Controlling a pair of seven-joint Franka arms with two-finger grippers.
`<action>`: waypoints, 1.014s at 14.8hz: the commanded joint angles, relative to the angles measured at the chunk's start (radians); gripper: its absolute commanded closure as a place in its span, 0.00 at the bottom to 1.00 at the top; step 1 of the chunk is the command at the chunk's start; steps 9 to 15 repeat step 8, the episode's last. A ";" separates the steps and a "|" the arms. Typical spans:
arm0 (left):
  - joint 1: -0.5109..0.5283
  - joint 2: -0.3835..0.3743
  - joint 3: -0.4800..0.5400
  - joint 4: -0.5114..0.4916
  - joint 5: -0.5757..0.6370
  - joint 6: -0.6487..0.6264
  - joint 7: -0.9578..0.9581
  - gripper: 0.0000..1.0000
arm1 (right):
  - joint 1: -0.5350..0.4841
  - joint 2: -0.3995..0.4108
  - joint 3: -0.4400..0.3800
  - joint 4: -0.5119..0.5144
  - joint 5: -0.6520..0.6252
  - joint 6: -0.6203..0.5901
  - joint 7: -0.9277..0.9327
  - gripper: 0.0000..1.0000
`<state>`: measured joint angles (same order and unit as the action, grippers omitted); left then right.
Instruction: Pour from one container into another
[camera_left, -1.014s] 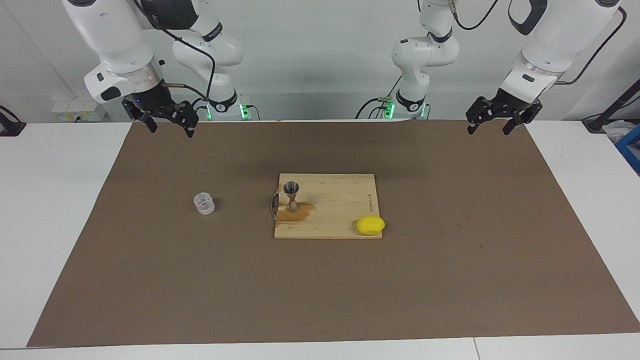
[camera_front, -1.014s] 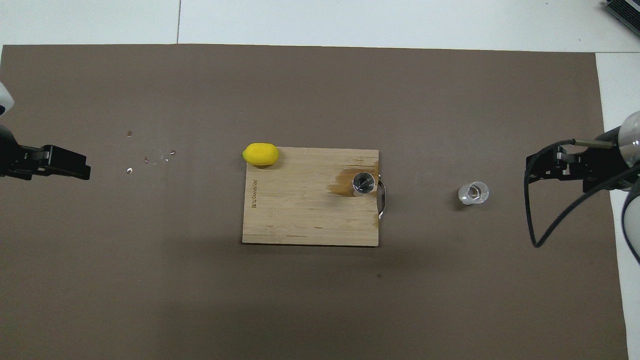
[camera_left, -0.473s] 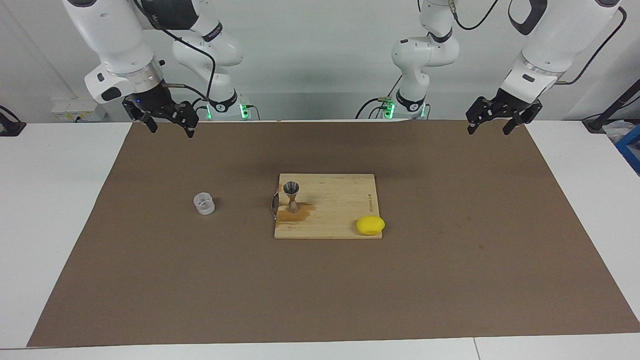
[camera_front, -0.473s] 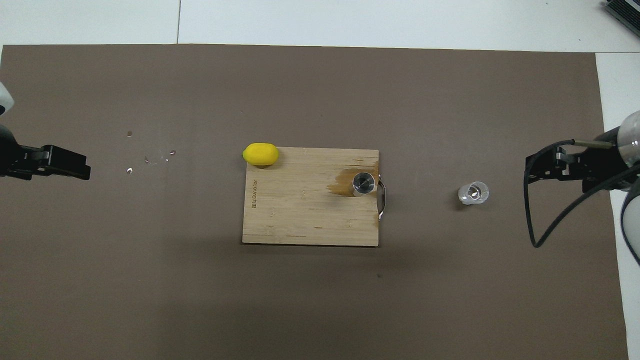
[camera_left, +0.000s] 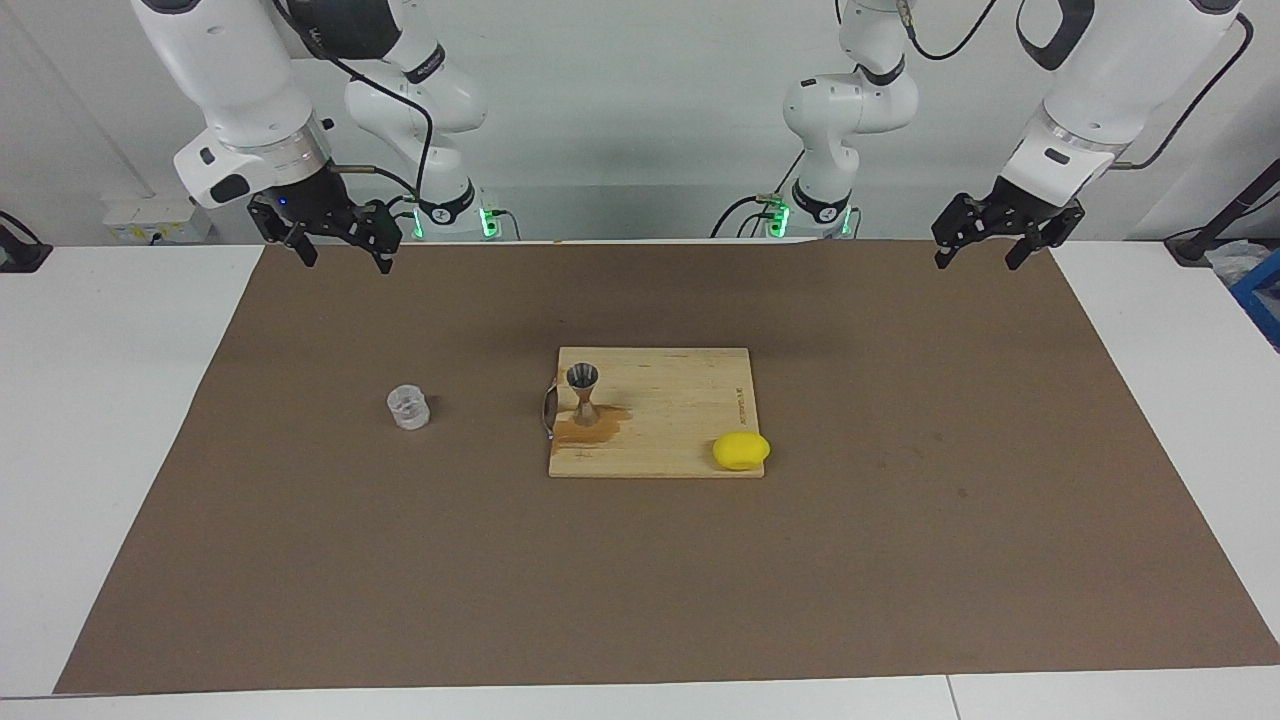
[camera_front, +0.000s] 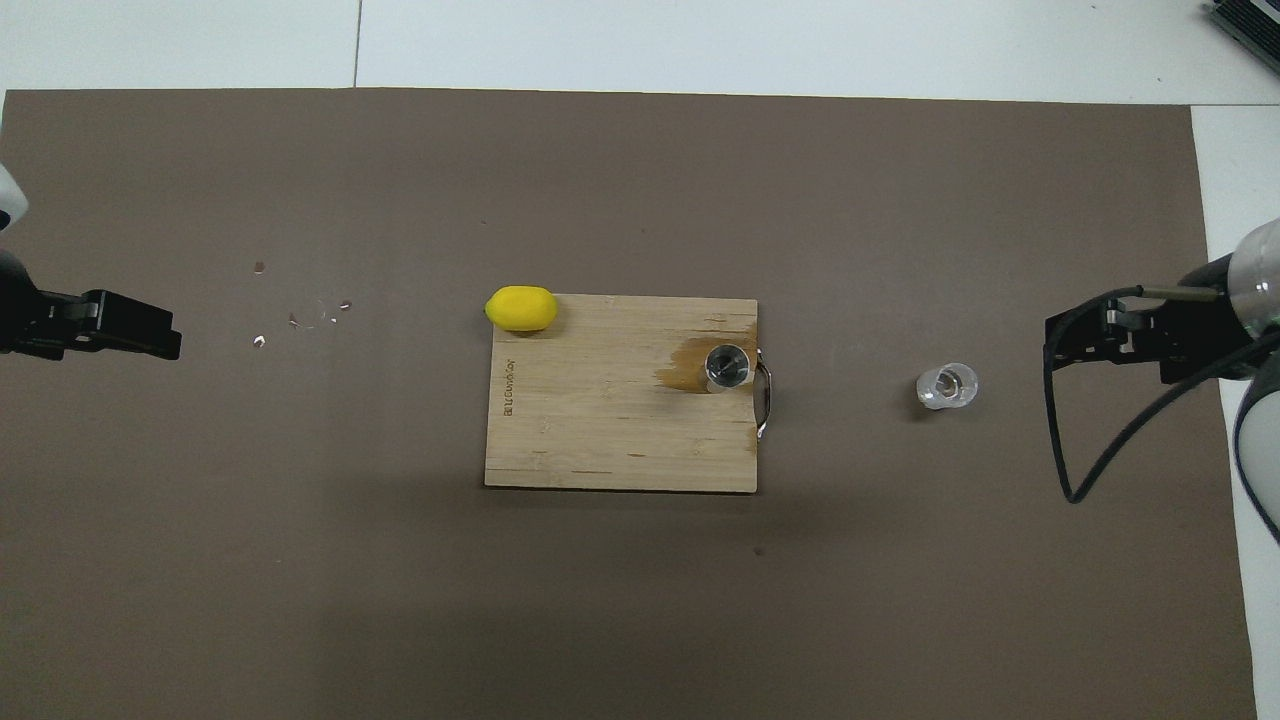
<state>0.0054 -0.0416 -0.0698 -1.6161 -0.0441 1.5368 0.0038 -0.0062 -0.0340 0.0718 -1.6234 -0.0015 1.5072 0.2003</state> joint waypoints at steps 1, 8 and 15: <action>-0.002 -0.009 0.002 -0.002 0.015 -0.004 0.005 0.00 | -0.009 -0.018 0.005 -0.024 0.003 0.024 -0.038 0.00; -0.002 -0.009 0.001 -0.002 0.015 -0.004 0.005 0.00 | -0.009 -0.018 0.006 -0.024 -0.005 0.025 -0.044 0.00; -0.002 -0.009 0.001 -0.002 0.015 -0.004 0.005 0.00 | -0.009 -0.018 0.006 -0.024 -0.005 0.025 -0.044 0.00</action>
